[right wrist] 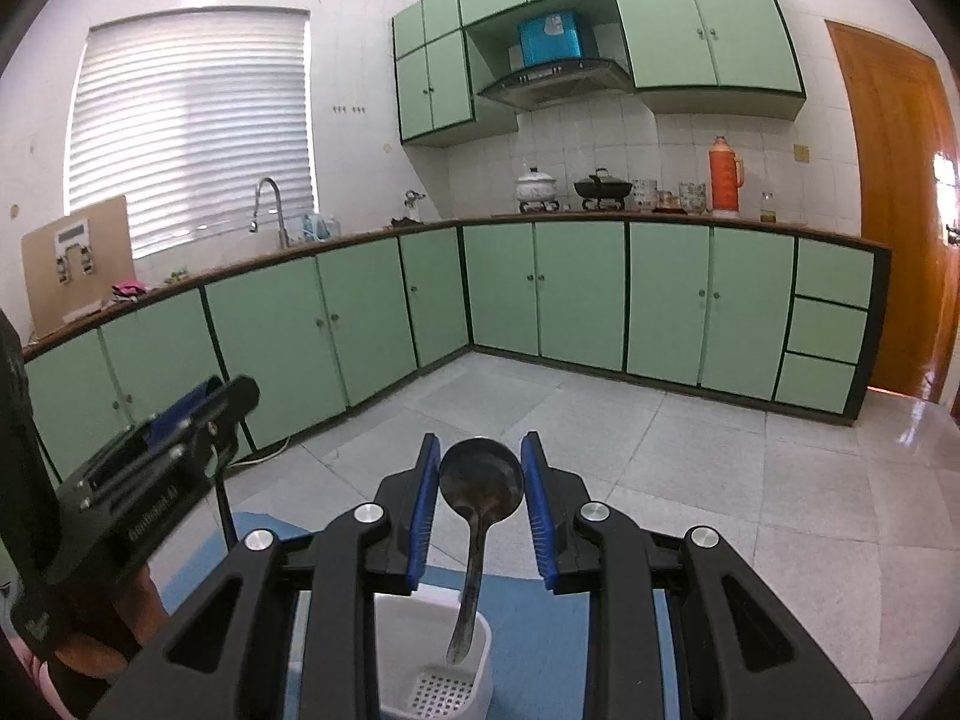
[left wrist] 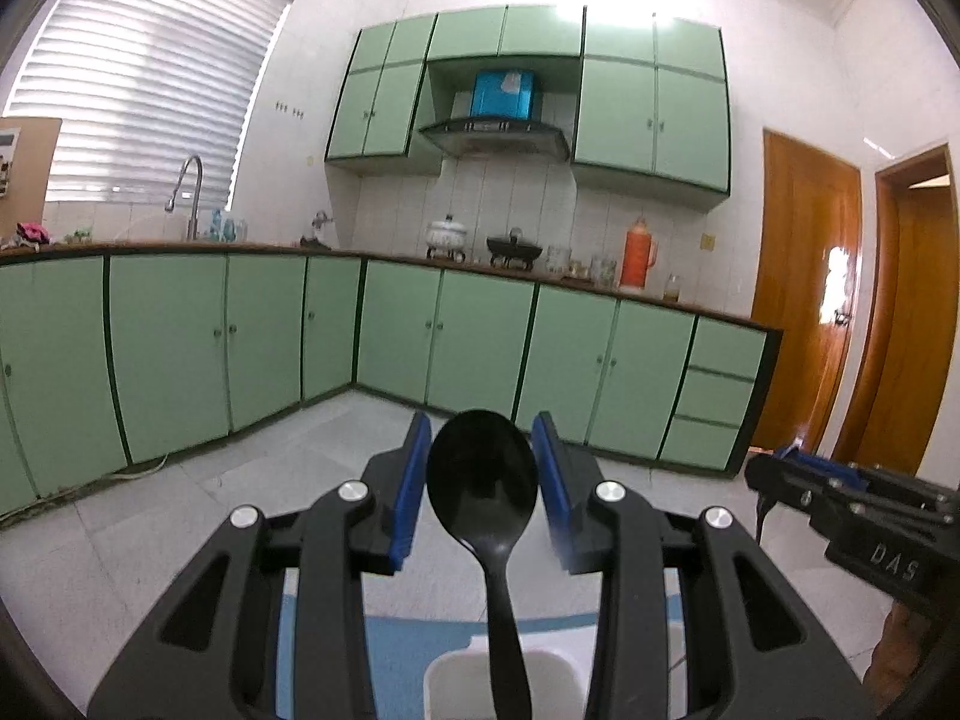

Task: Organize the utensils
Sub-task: 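Lower both spoons into the holder and open both tools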

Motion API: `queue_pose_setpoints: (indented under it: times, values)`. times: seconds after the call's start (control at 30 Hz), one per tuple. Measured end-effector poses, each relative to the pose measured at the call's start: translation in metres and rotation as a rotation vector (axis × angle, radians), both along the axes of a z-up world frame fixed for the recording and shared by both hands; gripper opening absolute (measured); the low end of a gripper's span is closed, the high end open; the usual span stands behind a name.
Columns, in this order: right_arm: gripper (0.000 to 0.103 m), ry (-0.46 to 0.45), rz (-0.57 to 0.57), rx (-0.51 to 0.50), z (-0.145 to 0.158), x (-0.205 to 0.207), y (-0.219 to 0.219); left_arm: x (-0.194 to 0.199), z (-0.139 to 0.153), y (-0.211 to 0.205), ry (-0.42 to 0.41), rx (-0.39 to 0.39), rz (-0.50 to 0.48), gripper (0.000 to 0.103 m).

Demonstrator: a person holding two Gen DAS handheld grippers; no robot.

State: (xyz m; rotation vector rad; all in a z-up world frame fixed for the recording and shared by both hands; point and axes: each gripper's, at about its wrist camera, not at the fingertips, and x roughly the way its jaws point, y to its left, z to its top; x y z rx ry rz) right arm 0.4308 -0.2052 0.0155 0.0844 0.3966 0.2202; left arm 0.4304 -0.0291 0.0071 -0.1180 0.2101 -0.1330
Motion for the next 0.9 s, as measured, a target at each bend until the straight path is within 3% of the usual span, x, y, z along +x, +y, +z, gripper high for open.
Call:
queue_pose_setpoints:
  times: [0.27, 0.6, 0.63, 0.7, 0.9]
  values:
    - [0.027, 0.088, 0.048, 0.021, -0.047, 0.004, 0.008, 0.001, -0.041, 0.019, 0.088, 0.002, 0.003, 0.034]
    - [0.028, 0.134, 0.062, 0.025, -0.071, -0.007, 0.013, -0.015, -0.059, 0.028, 0.149, 0.006, -0.003, 0.036]
    - [0.028, 0.136, 0.064, 0.028, -0.071, -0.009, 0.013, -0.017, -0.060, 0.029, 0.156, 0.003, -0.003, 0.037]
    - [0.041, 0.127, 0.063, 0.025, -0.070, -0.016, 0.012, -0.021, -0.061, 0.031, 0.164, -0.002, -0.004, 0.046]
    - [0.045, 0.100, 0.057, 0.044, -0.061, -0.037, 0.005, -0.044, -0.056, 0.042, 0.183, 0.000, 0.010, 0.065]
